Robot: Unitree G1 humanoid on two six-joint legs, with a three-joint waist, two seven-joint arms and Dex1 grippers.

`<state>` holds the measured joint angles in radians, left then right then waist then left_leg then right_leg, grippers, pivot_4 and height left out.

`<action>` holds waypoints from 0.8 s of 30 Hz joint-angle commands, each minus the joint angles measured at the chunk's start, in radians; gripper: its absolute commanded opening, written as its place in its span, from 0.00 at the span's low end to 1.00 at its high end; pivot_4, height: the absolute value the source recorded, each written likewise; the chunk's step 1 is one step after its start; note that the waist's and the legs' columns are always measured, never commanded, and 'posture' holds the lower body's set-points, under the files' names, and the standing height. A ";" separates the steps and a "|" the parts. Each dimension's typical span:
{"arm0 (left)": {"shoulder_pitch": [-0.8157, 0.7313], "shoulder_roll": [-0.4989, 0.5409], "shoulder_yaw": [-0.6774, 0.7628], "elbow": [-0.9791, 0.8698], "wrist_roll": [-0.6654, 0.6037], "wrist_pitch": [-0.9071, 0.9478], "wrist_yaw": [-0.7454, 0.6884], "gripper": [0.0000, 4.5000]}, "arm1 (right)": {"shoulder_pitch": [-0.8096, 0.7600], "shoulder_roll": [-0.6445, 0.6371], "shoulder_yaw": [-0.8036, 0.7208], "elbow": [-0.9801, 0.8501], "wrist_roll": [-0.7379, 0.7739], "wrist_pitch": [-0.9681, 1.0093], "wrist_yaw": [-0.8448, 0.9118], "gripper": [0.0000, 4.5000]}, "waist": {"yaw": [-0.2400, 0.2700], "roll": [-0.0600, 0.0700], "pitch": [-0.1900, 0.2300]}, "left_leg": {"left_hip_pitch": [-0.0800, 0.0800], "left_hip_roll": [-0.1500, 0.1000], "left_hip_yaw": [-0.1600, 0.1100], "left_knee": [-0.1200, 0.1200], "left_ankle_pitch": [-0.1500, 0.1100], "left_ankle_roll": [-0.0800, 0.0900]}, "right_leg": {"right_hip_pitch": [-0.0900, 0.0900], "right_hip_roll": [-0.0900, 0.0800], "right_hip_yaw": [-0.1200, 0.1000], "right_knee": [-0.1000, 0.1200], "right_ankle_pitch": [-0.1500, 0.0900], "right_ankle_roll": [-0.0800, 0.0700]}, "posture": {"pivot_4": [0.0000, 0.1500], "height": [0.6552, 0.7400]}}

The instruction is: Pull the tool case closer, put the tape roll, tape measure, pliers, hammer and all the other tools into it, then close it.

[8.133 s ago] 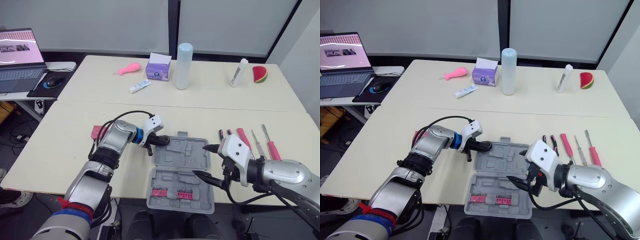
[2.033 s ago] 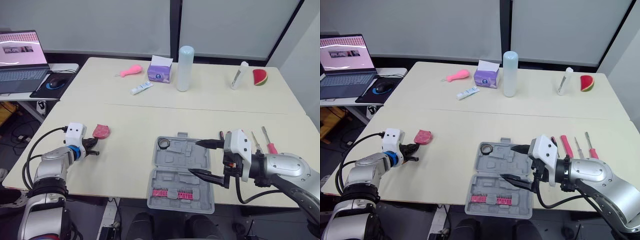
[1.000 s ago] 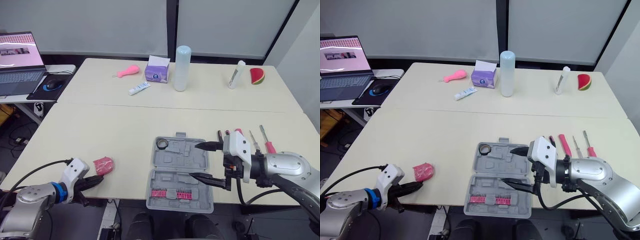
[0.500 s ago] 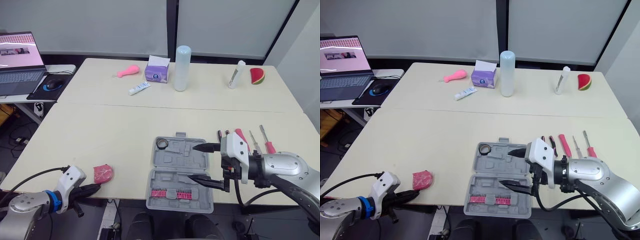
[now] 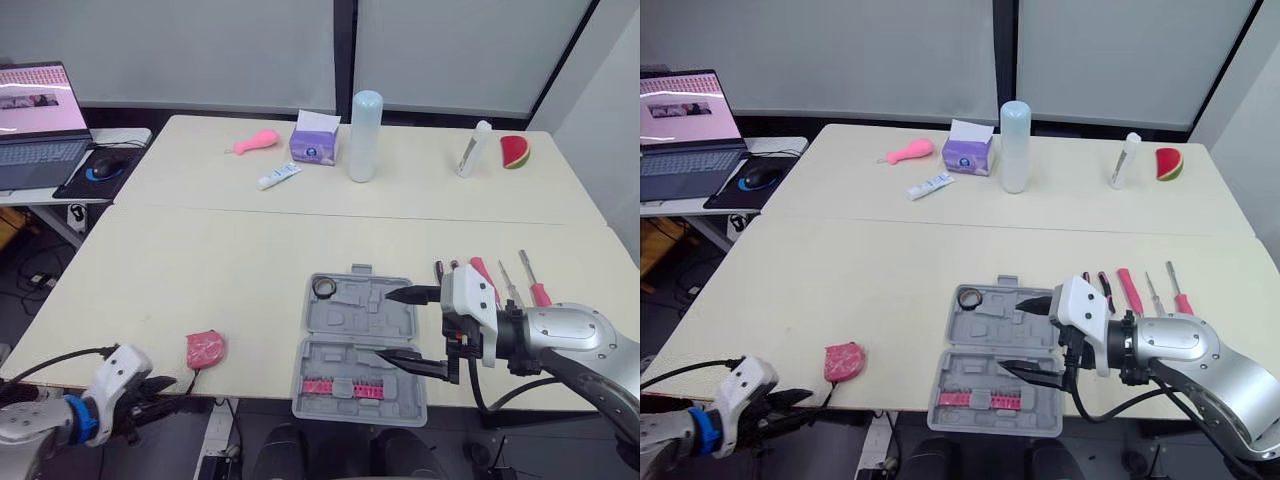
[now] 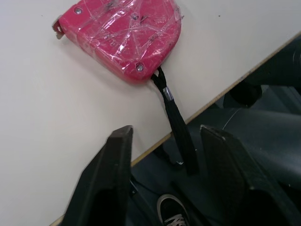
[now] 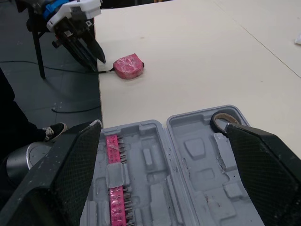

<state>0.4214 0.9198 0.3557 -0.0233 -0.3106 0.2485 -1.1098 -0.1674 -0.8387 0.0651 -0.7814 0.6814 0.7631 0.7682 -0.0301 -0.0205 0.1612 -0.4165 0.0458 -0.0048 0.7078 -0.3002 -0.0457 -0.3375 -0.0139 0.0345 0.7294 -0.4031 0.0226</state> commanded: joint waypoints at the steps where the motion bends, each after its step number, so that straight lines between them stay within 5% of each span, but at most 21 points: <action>1: -0.025 0.067 0.067 0.025 -0.015 -0.086 -0.087 0.76 | -0.020 -0.016 0.011 -0.045 0.013 0.006 0.019 1.00 | 0.004 0.001 0.000 | 0.000 0.000 0.000 0.000 0.000 0.000 | 0.000 0.000 0.000 0.000 0.000 0.000 | 1.00 0.44; 5: -0.170 0.119 0.013 0.138 0.008 -0.234 -0.182 0.99 | -0.061 -0.028 0.046 -0.068 0.020 0.020 0.044 1.00 | 0.004 0.001 0.001 | 0.000 0.000 0.000 0.000 0.000 0.000 | 0.000 0.000 -0.001 -0.001 0.000 0.000 | 1.00 0.44; 15: -0.508 0.111 -0.222 0.460 0.116 -0.428 -0.316 0.99 | -0.161 0.000 0.119 -0.071 0.062 0.051 0.082 1.00 | -0.005 0.001 0.002 | -0.002 0.001 0.004 -0.003 0.000 0.000 | -0.005 0.001 0.002 0.000 0.000 0.000 | 1.00 0.44; 24: -0.569 0.026 -0.309 0.583 0.173 -0.476 -0.272 0.99 | -0.222 0.029 0.158 -0.066 0.049 0.085 0.053 1.00 | -0.003 0.000 0.002 | -0.002 0.001 0.004 -0.003 0.000 0.000 | -0.006 0.000 0.002 0.001 0.000 0.000 | 1.00 0.44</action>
<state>-0.1388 0.9389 0.0467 0.5496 -0.1462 -0.1998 -1.3859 -0.3752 -0.8115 0.2292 -0.8203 0.7254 0.8460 0.8254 -0.0329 -0.0202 0.1635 -0.4187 0.0465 -0.0012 0.7051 -0.3002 -0.0456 -0.3440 -0.0139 0.0362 0.7304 -0.4031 0.0226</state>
